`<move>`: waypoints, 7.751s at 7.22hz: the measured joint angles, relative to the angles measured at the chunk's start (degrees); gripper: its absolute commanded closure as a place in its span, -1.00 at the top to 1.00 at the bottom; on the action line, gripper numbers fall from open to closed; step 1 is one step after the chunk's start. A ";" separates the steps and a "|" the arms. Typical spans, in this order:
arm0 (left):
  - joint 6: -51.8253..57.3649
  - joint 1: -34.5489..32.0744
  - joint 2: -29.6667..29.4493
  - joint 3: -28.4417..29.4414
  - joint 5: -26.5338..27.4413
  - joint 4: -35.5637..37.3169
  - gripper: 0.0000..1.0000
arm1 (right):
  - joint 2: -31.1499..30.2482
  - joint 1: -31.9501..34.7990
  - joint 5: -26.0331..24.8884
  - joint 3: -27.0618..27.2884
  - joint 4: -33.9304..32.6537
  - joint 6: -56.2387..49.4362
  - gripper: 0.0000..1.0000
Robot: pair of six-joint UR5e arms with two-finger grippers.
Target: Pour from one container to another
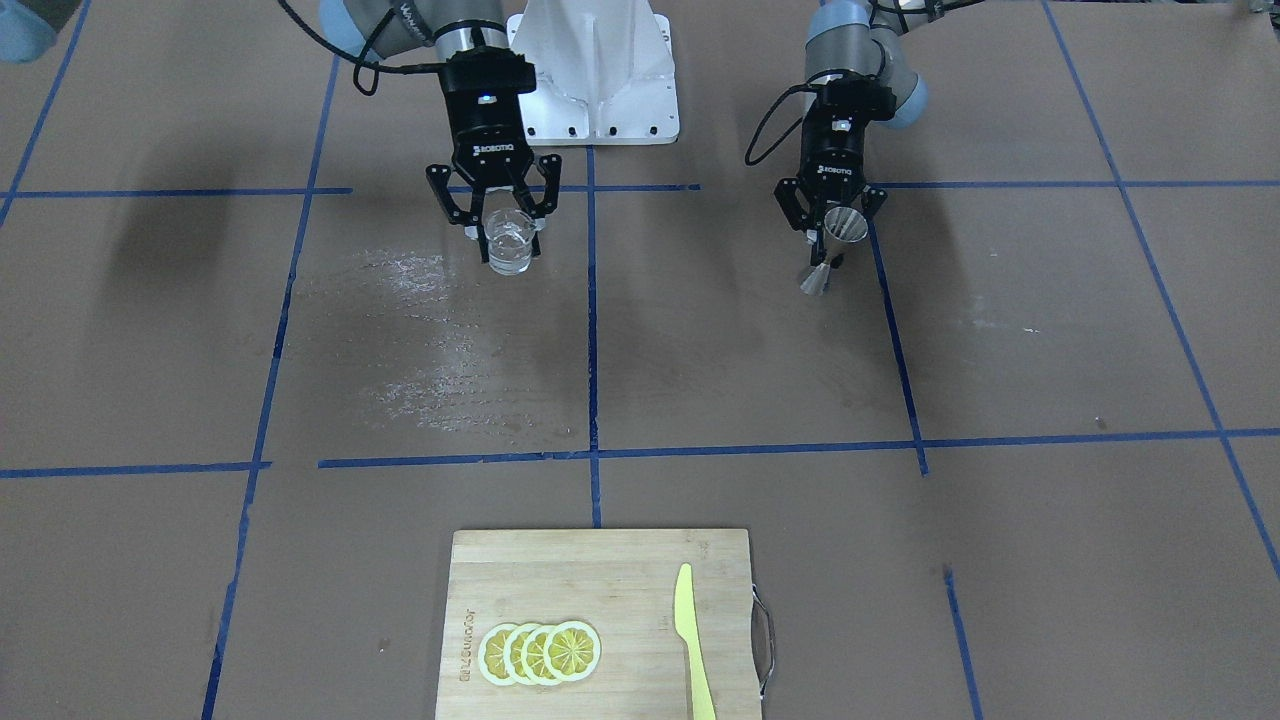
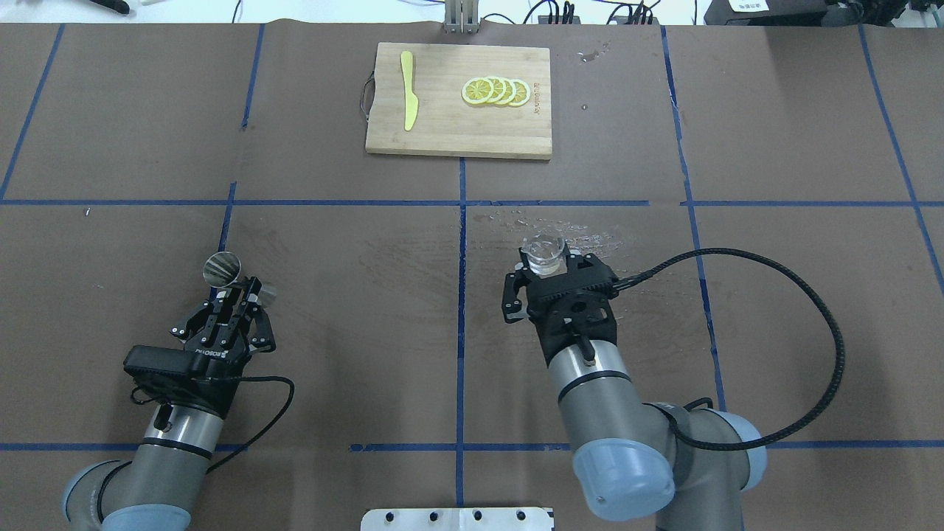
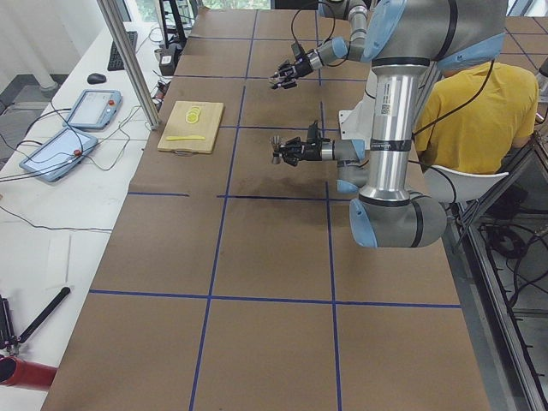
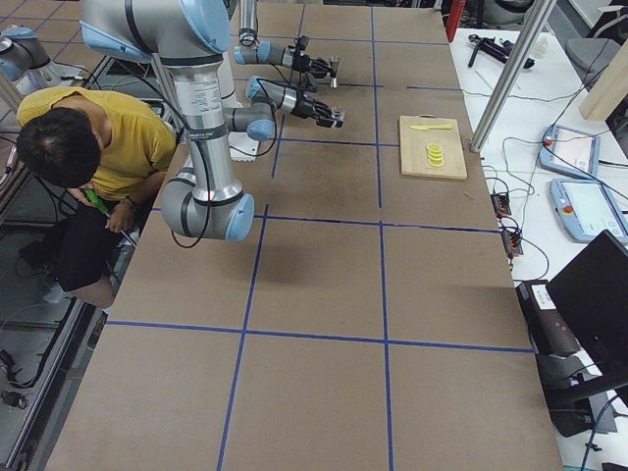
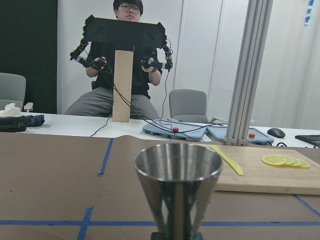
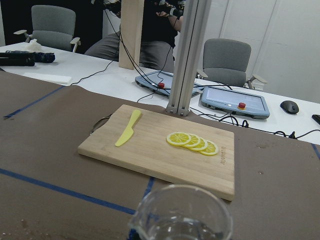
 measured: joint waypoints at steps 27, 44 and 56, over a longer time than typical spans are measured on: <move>13.89 -6.56 -24.19 12.89 -20.94 1.78 -1.00 | 13.54 9.30 19.58 0.08 -20.16 -35.43 -0.77; 13.89 -6.56 -25.44 12.91 -20.88 1.87 -1.00 | 15.02 9.08 14.68 -0.06 -27.17 -52.69 -0.82; 13.95 -6.56 -25.90 12.89 -20.96 1.96 -1.00 | 15.91 7.43 11.60 -1.50 -27.09 -57.20 -0.86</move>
